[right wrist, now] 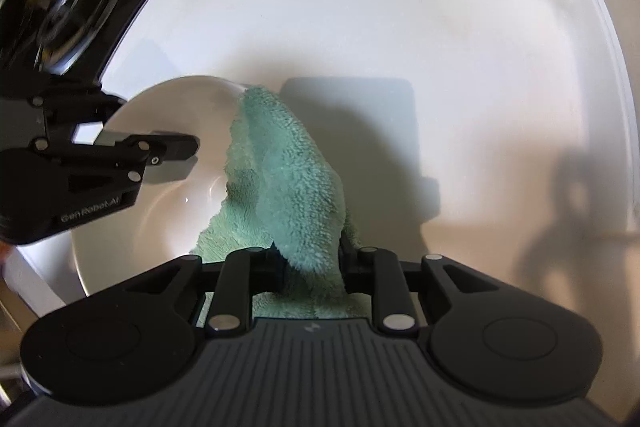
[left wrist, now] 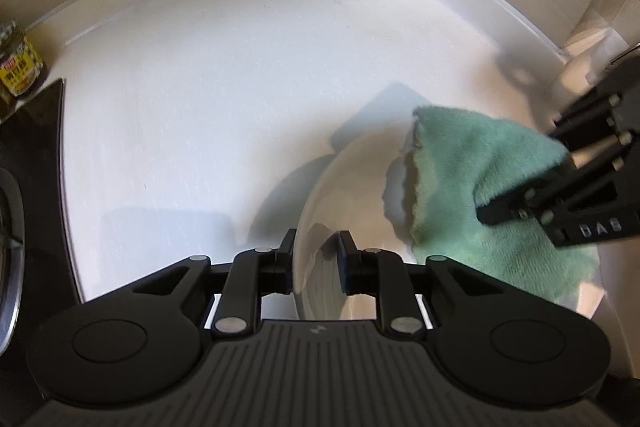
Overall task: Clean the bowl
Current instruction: 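Sweep the towel along the bowl's inner wall toward the rim, right gripper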
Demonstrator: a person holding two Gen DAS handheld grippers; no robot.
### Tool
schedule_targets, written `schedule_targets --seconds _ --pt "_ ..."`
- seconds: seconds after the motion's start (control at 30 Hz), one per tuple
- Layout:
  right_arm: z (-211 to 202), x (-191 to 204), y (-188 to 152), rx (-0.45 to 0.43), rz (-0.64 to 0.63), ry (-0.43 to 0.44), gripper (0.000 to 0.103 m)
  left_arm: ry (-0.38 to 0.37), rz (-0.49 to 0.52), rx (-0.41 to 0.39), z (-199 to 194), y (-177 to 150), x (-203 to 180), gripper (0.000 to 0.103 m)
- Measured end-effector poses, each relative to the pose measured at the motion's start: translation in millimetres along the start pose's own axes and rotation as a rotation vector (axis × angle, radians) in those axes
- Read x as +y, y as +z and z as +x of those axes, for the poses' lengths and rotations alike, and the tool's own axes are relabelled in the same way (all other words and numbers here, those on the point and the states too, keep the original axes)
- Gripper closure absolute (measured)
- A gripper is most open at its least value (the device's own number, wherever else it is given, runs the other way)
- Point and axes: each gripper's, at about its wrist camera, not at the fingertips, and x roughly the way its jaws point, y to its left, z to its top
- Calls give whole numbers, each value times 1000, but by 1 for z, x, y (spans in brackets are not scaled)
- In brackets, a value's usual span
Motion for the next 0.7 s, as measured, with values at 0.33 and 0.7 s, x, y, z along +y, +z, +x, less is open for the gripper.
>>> schedule_targets --seconds 0.33,0.7 --pt "25 30 62 44 -533 -5 84 -2 225 16 -16 14 -7 82" --pt "30 23 102 47 -634 6 82 -67 178 93 -21 25 12 85"
